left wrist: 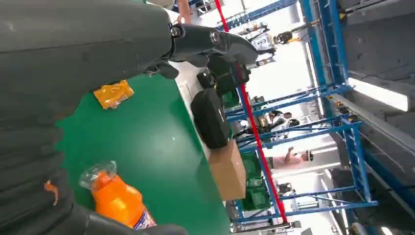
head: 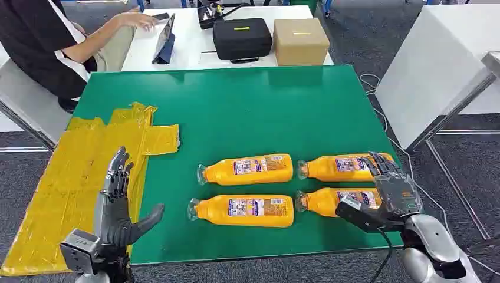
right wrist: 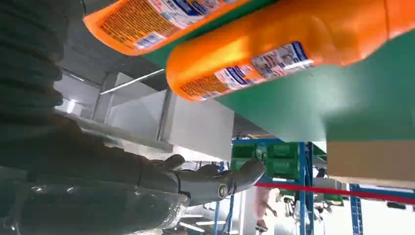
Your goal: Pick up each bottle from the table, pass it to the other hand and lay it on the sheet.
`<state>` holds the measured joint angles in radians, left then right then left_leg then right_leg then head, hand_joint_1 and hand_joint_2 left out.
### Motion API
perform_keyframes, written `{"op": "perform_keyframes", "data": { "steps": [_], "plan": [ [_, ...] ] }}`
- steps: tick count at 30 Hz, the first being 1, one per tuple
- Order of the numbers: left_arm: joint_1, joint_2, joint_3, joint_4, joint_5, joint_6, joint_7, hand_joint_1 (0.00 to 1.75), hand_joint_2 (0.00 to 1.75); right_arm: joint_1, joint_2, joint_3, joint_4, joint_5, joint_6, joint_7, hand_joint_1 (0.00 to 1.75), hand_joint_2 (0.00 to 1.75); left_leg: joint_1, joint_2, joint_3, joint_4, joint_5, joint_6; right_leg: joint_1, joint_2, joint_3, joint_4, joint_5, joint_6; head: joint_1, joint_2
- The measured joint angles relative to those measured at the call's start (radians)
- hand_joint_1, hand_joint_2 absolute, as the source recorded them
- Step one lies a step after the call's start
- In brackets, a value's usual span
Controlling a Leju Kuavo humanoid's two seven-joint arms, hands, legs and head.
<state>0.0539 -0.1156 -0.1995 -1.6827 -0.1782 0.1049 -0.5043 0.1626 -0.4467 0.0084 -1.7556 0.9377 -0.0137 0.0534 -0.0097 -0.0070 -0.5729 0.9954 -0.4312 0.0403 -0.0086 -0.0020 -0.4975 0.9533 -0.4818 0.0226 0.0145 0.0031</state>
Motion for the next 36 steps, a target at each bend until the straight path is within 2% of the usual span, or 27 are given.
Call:
{"op": "perform_keyframes", "data": {
  "steps": [15, 29, 36],
  "plan": [
    [-0.008, 0.000, 0.001, 0.037, 0.009, -0.011, -0.003, 0.00, 1.75, 0.029, -0.026, -0.024, 0.049, -0.010, 0.026, 0.010, 0.00, 1.75, 0.000, 0.000, 0.000, 0.000, 0.000, 0.000, 0.000, 0.000, 0.000, 0.000, 0.000, 0.000, 0.000, 0.000],
    [-0.002, 0.000, 0.011, 0.046, 0.011, -0.021, -0.011, 0.00, 1.75, -0.012, -0.005, -0.024, 0.206, -0.007, 0.058, 0.015, 0.00, 1.75, 0.000, 0.000, 0.000, 0.000, 0.000, 0.000, 0.000, 0.000, 0.000, 0.000, 0.000, 0.000, 0.000, 0.000],
    [-0.019, 0.000, 0.011, 0.063, 0.011, -0.026, -0.012, 0.00, 1.75, -0.089, 0.012, -0.019, 0.341, 0.002, 0.080, -0.001, 0.00, 1.75, 0.000, 0.000, 0.000, 0.000, 0.000, 0.000, 0.000, 0.000, 0.001, 0.000, 0.000, 0.000, 0.000, 0.000]
  ]
}}
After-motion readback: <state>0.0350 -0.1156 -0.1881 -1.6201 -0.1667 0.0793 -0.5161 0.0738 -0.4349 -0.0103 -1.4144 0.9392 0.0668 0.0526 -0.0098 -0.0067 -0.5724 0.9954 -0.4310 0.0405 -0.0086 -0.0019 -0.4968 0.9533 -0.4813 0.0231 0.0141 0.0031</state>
